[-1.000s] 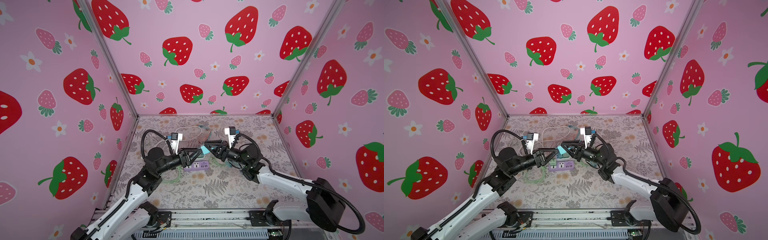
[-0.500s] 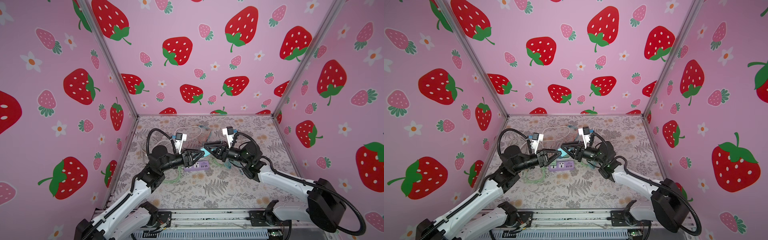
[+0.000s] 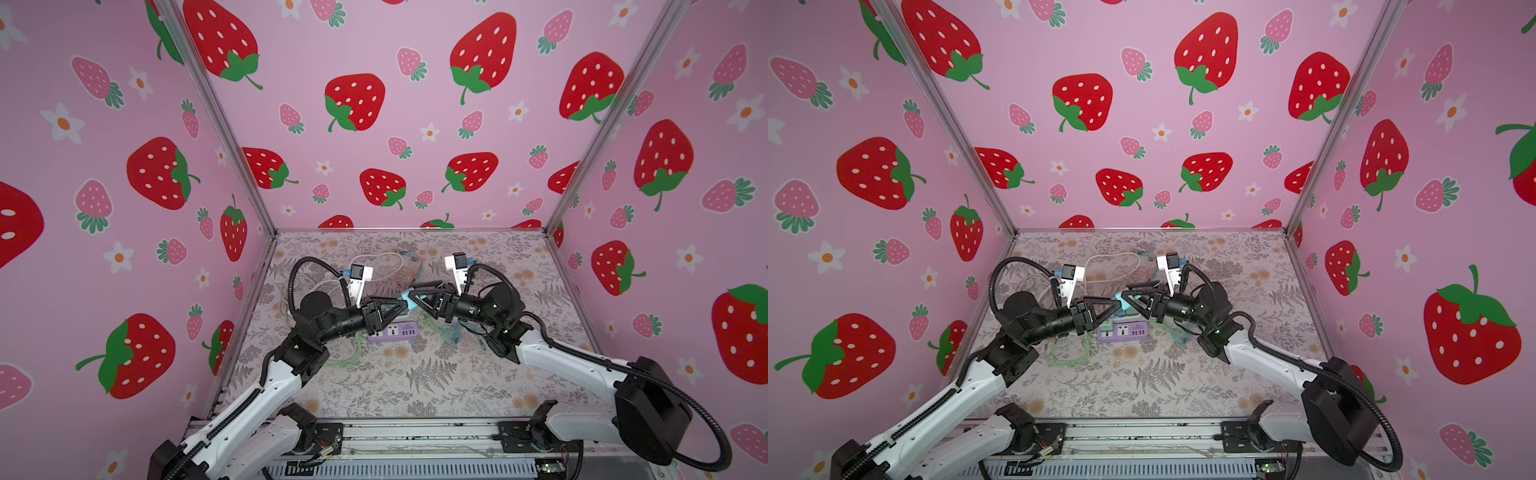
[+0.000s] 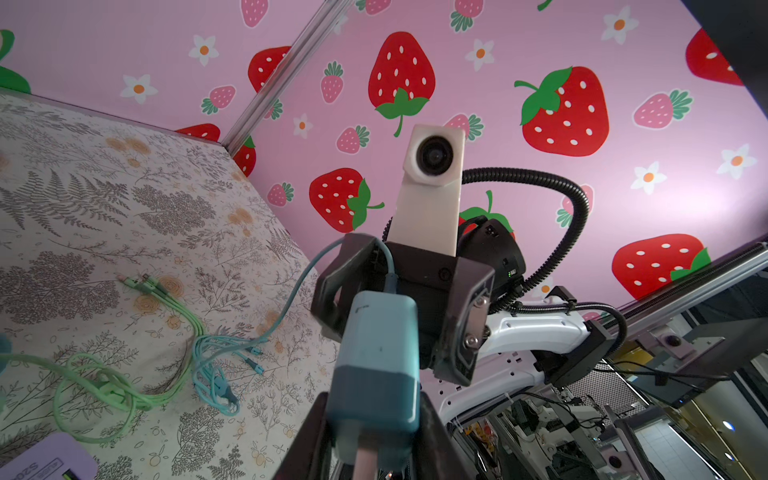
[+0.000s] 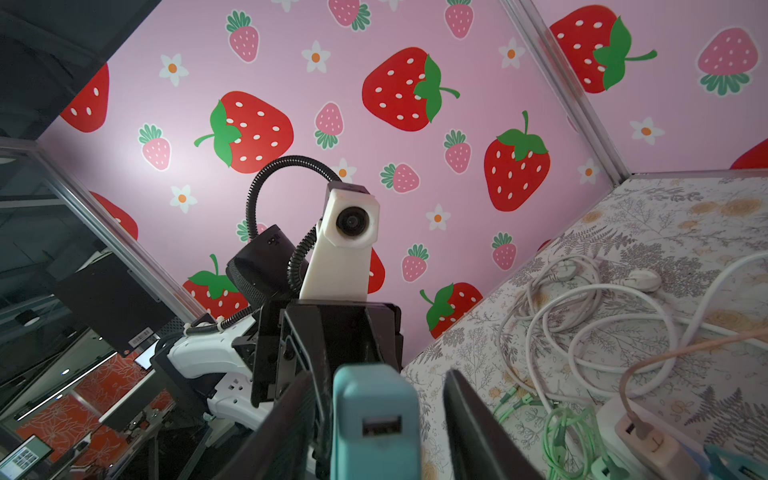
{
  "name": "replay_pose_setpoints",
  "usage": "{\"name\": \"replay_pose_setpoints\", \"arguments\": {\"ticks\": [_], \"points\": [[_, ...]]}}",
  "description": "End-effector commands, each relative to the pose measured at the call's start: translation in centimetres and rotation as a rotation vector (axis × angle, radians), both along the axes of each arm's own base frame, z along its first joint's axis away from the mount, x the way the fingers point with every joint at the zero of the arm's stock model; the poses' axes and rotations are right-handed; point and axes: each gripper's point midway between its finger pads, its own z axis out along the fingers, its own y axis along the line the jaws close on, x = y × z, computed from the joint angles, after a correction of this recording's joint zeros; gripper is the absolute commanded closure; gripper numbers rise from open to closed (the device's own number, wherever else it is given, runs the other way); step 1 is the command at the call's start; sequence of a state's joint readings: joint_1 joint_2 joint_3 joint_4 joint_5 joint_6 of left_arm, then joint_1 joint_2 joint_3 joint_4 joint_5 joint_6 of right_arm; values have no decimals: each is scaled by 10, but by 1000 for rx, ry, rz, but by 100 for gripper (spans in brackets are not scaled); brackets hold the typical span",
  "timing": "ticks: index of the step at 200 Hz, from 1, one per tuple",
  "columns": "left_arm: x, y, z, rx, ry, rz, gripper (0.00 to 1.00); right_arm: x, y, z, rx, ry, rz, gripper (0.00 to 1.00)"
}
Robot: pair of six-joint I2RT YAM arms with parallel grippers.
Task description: Insert the plug
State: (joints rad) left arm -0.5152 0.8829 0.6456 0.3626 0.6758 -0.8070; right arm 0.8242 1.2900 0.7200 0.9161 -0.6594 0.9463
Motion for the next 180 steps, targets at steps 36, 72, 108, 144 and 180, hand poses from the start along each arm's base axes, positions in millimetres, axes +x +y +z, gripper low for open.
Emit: {"name": "replay_pose_setpoints", "arguments": {"ticks": [36,72,108,144,180], "points": [[5,10,28,-40,-86,78,100,-21,-3,5,-2,10,89,37],[3,9,24,-53,-86,66,100,-22,-8,18,45,-7,72,42],[0,10,25,-63,-98,65,100,-16,-9,26,81,-4,48,48],[-2,9,26,-66,-105,48,100,-15,-6,28,102,-1,58,53],[-2,8,26,-69,-103,45,100,-14,-4,28,102,-7,68,60]]}}
